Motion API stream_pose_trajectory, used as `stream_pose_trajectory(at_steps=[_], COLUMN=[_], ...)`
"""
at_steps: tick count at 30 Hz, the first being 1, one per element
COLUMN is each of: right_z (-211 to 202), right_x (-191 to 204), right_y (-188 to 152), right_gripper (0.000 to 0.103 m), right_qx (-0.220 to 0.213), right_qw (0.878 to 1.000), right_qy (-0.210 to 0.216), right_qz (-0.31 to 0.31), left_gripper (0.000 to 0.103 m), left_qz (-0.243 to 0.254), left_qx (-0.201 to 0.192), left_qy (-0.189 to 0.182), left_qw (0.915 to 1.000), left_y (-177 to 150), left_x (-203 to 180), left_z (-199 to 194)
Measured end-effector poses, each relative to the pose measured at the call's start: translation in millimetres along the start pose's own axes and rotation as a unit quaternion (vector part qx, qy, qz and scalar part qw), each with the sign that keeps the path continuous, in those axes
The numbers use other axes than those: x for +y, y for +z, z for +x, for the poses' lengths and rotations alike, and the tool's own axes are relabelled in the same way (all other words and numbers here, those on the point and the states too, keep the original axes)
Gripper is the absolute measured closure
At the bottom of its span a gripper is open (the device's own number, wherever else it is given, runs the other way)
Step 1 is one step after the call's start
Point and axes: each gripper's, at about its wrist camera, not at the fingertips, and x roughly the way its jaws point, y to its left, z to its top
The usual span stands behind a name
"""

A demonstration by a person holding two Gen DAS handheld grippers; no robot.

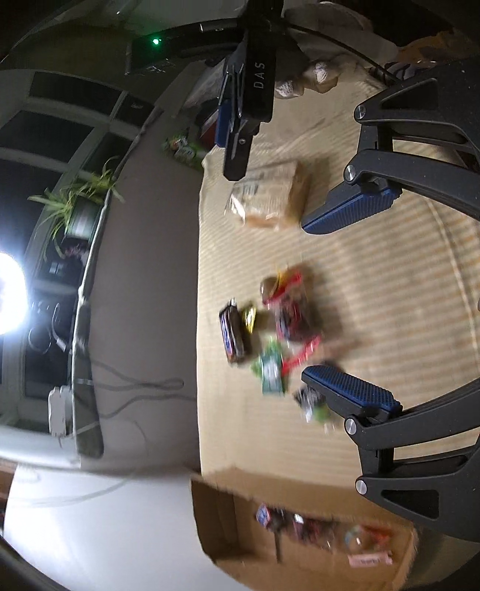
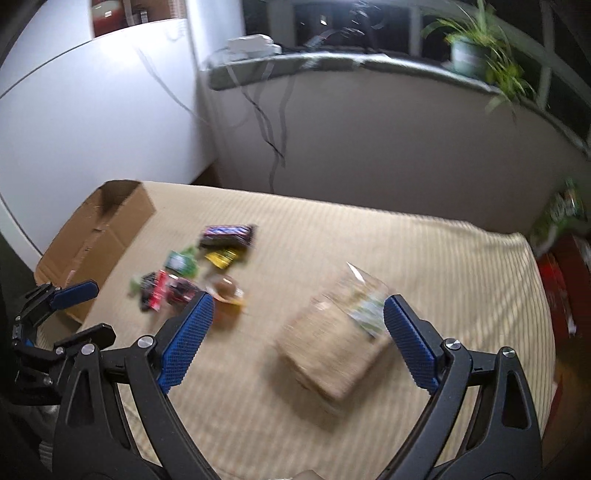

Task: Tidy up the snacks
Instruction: 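Move both tools back to the bed toward the bagged bread loaf, then grasp the bagged bread loaf with the right tool and lift it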

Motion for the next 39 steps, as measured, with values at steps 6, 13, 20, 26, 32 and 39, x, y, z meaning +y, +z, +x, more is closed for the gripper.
stream_pose_trajectory(at_steps=[6, 13, 20, 26, 32, 39], right_z=[6.2, 24.9, 42.9, 53.2, 59.1, 64.9], right_x=[-39.5, -71.7, -90.6, -93.5, -95.2, -103.6], right_y=[-14.2, -29.1, -35.9, -40.9, -45.3, -44.3], right_gripper=[0.008, 0.008, 0.024, 0.039, 0.049, 0.054], right_qx=[0.025, 0.053, 0.08, 0.096, 0.104, 0.114], right_qw=[0.999, 0.993, 0.981, 0.975, 0.97, 0.96], right_qy=[0.001, 0.041, 0.096, 0.12, 0.137, 0.167], right_qz=[0.036, 0.094, 0.146, 0.161, 0.171, 0.193], left_gripper=[0.029, 0.03, 0.033, 0.04, 0.041, 0.048], left_qz=[0.003, -0.005, 0.006, 0.01, 0.015, 0.022], left_qx=[0.017, 0.045, 0.081, 0.109, 0.122, 0.126], left_qy=[-0.035, -0.092, -0.131, -0.151, -0.154, -0.16], left_qw=[0.9992, 0.9947, 0.988, 0.9824, 0.9803, 0.9788], left_y=[6.7, 17.9, 26.4, 28.2, 26.8, 29.2], left_x=[-21.2, -39.3, -59.5, -66.2, -66.9, -68.2], left_z=[26.0, 56.6, 90.4, 114.2, 124.7, 130.0])
